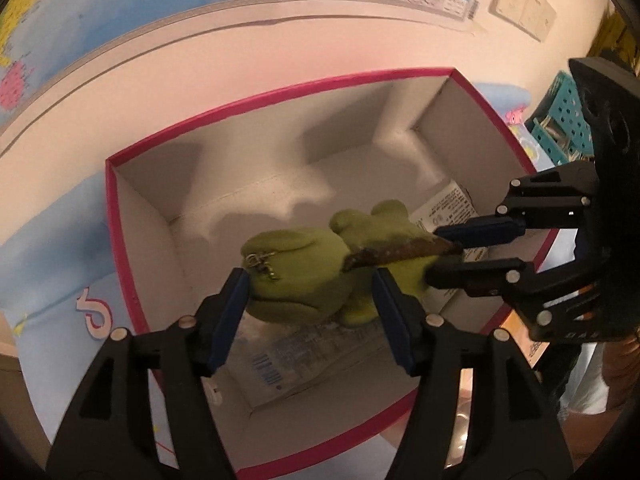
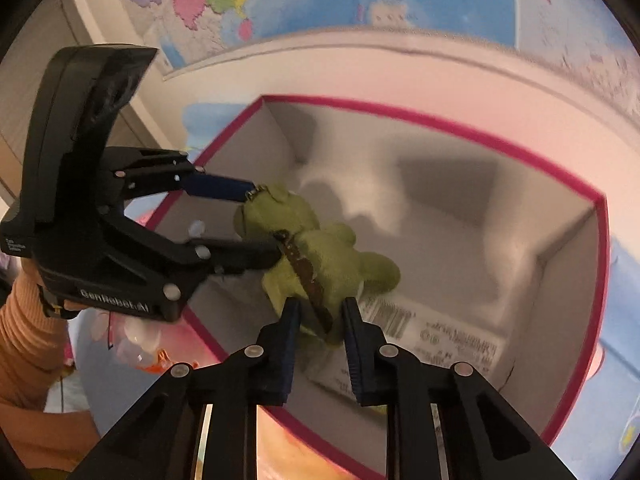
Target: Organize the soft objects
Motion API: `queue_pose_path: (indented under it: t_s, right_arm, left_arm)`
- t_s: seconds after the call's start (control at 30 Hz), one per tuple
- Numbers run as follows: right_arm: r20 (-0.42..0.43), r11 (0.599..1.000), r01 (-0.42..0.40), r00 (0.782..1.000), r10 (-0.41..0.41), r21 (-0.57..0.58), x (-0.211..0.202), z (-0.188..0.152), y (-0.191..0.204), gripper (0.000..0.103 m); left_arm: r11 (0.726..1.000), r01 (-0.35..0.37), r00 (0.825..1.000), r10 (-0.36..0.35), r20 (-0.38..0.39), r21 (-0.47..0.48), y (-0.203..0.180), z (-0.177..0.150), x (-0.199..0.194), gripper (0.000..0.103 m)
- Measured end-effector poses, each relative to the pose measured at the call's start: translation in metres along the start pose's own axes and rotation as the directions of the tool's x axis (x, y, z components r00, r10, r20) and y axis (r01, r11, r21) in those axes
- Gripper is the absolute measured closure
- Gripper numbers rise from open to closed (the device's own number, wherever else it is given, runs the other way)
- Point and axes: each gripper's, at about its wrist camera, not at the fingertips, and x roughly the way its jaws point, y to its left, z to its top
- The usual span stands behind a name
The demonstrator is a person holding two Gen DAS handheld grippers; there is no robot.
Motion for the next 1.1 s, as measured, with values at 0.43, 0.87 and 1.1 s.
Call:
queue_pose_path:
  t_s: [0.43, 0.87, 1.1]
  right_arm:
    - [0.004, 0.983, 0.169, 0.986, -0.17, -0.072, 0.018, 0.05, 0.009, 0.084]
    - [0.194, 0.998, 0.056, 0.979, -0.063, 0.041, -0.1, -0.02, -0.006, 0.057]
    - [0.238, 0.998, -0.056, 0.97, 0.052, 0.01, -0.139, -0.088, 0.031, 0.056]
  left_arm:
    - [0.99, 0.049, 0.993, -0.034, 0.112, -0.132, 0.029, -0.005, -0.025, 0.041]
    - [0.981, 0.127, 0.933, -0.068, 0.354, -0.146, 0.026, -0.059, -0.114, 0.041]
    - [0.983, 0.168, 0.927, -0.134, 0.352, -0.069, -0.008, -0.114, -0.131, 0.04]
